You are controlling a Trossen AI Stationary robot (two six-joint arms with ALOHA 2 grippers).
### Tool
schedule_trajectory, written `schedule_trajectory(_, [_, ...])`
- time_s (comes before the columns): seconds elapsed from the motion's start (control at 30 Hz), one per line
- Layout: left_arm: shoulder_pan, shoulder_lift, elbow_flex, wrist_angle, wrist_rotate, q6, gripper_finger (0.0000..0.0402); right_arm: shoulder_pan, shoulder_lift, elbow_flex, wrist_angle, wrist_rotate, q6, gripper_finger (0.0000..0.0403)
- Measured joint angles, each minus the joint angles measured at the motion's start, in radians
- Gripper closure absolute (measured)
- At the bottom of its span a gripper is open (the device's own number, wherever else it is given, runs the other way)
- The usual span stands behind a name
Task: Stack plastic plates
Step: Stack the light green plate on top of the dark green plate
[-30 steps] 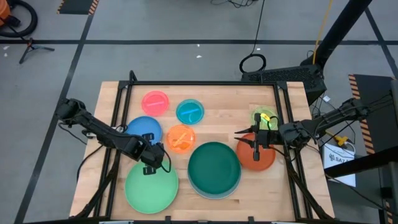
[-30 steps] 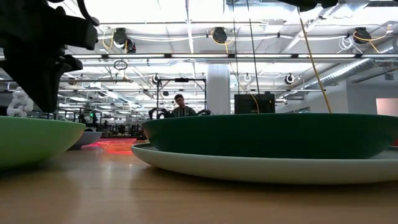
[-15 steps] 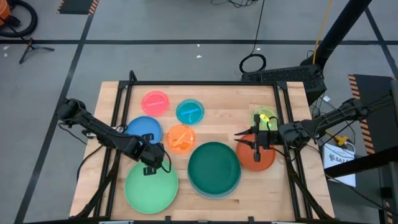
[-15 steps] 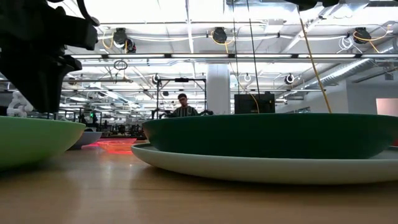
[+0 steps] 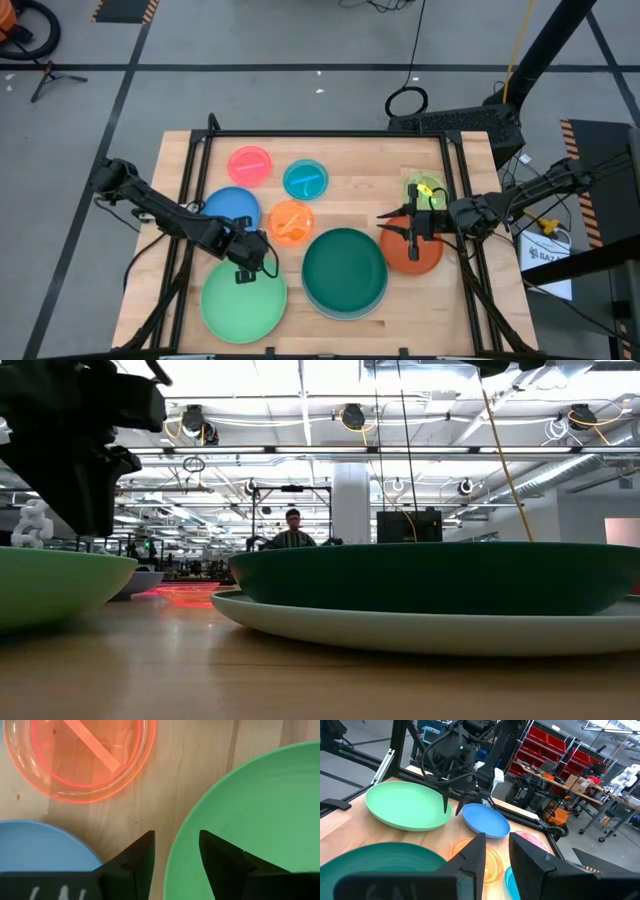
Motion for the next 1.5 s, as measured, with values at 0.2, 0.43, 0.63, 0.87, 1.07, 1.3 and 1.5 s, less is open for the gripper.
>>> schedule_trajectory(0.2, [0.0, 0.047, 0.0, 0.007, -0.001, 0.014, 0.0241, 0.0, 0.0, 0.0, -0.003, 0.0, 0.0, 0.0325])
schedule_trajectory(0.43, [-0.003, 0.098, 0.0, 0.008, -0.001, 0.077, 0.0241, 0.0, 0.0, 0.001, -0.003, 0.0, 0.0, 0.0325])
schedule_trajectory(0.63, [-0.003, 0.107, 0.0, 0.008, -0.001, 0.085, 0.0241, 0.0, 0.0, 0.001, -0.003, 0.0, 0.0, 0.0325])
schedule_trajectory(0.87, [-0.009, 0.107, 0.0, 0.02, -0.001, 0.085, 0.0241, 0.0, 0.0, 0.001, -0.004, 0.0, 0.0, 0.0325])
schedule_trajectory(1.07, [-0.008, 0.107, 0.0, 0.033, -0.001, 0.086, 0.0241, 0.0, 0.0, 0.001, -0.005, 0.0, 0.0, 0.0325])
schedule_trajectory(1.3, [-0.011, 0.134, 0.0, 0.035, -0.001, 0.094, 0.0241, 0.0, 0.0, 0.001, -0.005, -0.001, 0.0, 0.0325])
schedule_trajectory(1.5, [-0.015, 0.19, 0.0, 0.045, 0.006, 0.099, 0.0241, 0.0, 0.0, 0.001, -0.006, -0.001, 0.0, 0.0325])
